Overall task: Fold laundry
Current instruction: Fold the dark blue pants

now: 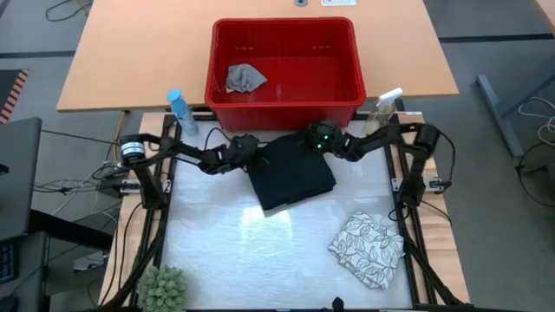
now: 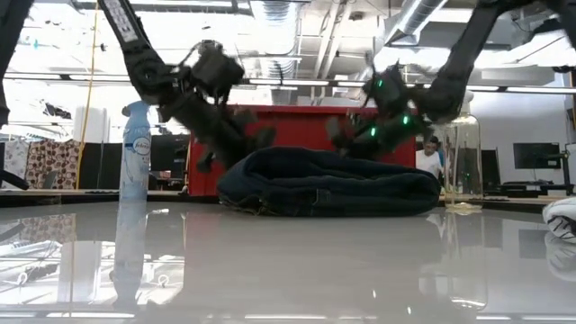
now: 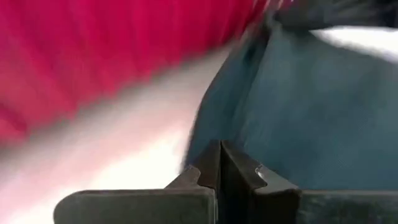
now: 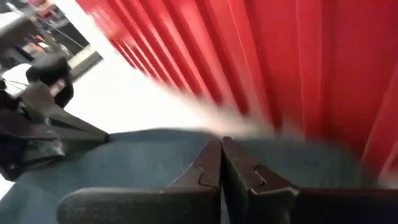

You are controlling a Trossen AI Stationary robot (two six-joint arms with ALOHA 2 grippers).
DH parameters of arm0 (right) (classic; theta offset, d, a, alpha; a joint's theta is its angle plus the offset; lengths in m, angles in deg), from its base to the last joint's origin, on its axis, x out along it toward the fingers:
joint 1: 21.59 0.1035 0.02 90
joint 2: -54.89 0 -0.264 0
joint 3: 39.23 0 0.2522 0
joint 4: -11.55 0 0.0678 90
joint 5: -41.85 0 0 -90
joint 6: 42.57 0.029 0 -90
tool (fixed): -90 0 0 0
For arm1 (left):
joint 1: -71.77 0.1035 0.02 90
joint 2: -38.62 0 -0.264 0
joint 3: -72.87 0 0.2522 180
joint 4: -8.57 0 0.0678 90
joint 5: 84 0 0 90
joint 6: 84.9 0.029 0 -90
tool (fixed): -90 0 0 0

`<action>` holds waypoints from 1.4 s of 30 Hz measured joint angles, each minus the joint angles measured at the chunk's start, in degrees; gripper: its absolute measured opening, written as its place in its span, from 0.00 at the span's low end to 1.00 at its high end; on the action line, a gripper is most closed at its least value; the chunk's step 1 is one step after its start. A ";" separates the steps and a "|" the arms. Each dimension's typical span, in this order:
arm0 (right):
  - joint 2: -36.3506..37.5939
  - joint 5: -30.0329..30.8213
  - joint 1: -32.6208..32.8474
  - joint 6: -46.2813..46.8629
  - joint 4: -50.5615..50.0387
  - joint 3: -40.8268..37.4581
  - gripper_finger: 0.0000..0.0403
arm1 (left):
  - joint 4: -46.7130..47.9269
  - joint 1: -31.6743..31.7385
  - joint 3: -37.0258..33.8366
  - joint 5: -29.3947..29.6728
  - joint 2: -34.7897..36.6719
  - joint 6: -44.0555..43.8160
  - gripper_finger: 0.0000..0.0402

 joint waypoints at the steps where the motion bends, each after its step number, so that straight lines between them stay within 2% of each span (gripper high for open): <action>1: 2.11 0.19 -0.22 -1.23 -0.84 0.00 0.08 | -0.65 -0.13 0.30 0.66 1.21 0.83 0.00; 6: 11.27 4.60 -0.38 -5.07 -9.89 0.05 0.07 | -0.01 -0.04 0.38 1.84 6.40 1.91 0.00; 9: 15.37 4.67 0.60 -6.86 -14.08 0.04 0.06 | -0.52 -0.61 0.41 1.58 8.16 1.13 0.00; 11: 17.55 4.49 2.14 -7.25 -15.71 -0.29 0.06 | -1.85 -1.26 0.39 -3.04 8.70 -0.78 0.00; 13: 19.68 4.49 4.70 -8.82 -16.98 -1.72 0.06 | -6.43 -3.04 0.39 -10.09 8.70 -0.55 0.00; 15: 21.29 4.54 8.09 -11.48 -17.51 -3.05 0.06 | -9.57 -6.31 0.50 -13.41 8.44 0.60 0.00; 18: 22.20 6.19 12.49 -10.36 -16.79 -6.60 0.06 | -8.17 -11.14 0.18 -7.30 7.49 0.88 0.00; 20: 21.74 8.88 14.85 -7.68 -15.52 -9.50 0.06 | -10.00 -13.59 0.22 -1.65 6.07 0.91 0.00; 22: 20.70 11.94 17.41 -4.33 -12.82 -12.14 0.06 | -12.13 -15.74 0.27 0.91 4.65 0.85 0.00; 27: 16.97 23.11 24.24 -2.06 -5.48 -16.31 0.06 | -15.38 -20.38 2.71 2.16 -2.14 0.88 0.00; 30: 13.83 28.29 25.86 1.02 -5.39 -17.25 0.06 | -15.45 -21.86 5.04 3.38 -7.13 1.48 0.00; 36: 4.42 30.69 26.15 7.52 -3.38 -17.51 0.06 | -15.61 -22.35 8.35 3.03 -15.75 -0.40 0.00; 42: -0.33 30.81 27.43 11.68 -0.02 -17.53 0.06 | -12.77 -22.33 8.43 2.41 -17.34 -4.70 0.00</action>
